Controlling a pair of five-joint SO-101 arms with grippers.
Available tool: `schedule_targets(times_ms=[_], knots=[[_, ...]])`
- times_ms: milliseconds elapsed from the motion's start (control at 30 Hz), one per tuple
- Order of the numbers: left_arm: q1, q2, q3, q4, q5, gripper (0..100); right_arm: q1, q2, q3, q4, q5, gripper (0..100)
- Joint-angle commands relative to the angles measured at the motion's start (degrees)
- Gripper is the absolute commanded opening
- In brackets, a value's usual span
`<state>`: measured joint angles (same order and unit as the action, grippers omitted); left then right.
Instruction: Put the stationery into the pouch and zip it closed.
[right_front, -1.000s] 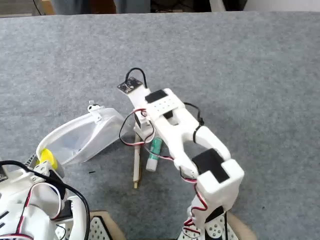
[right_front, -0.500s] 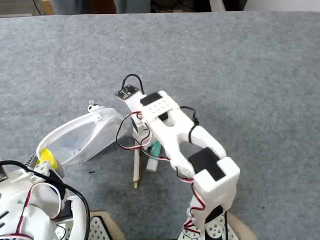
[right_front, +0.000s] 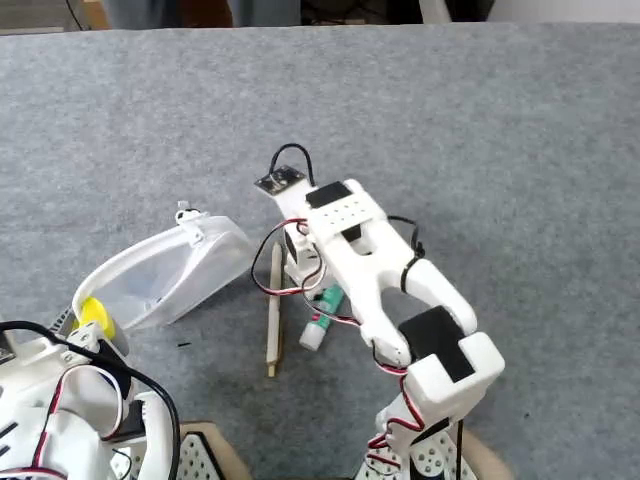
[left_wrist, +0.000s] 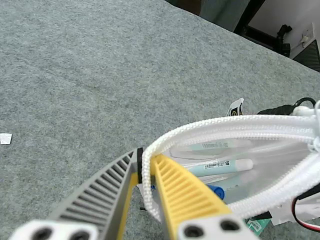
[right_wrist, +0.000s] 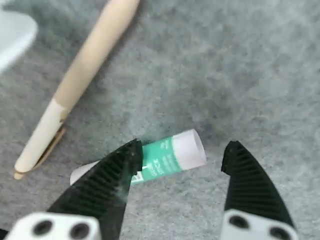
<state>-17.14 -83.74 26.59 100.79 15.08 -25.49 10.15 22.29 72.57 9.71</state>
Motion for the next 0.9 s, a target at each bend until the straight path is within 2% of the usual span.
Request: schedule_targets(times_ms=[0, 100, 233, 600, 800, 867], knots=[[-0.66, 1.14, -0.04, 0.00, -0.53, 3, -0.35, -1.89, 0.13, 0.09, -0.53, 27.1], [-0.66, 1.14, -0.04, 0.00, -0.53, 3, -0.09, -1.01, 0.40, 0.62, -0.53, 23.8], [-0.66, 1.14, -0.04, 0.00, -0.62, 3, 0.00, -0.04, 0.31, 2.11, -0.18, 10.3], [-0.75, 1.14, -0.04, 0.00, -0.62, 3, -0.35, -0.31, -0.04, 0.70, 2.20, 13.7], [-0.75, 1.14, -0.04, 0.00, -0.62, 3, 3.78, -1.89, -6.64, 8.26, 2.81, 14.1], [-0.75, 1.14, -0.04, 0.00, -0.62, 3, 5.63, -5.05, -7.96, 10.29, 5.80, 14.2]])
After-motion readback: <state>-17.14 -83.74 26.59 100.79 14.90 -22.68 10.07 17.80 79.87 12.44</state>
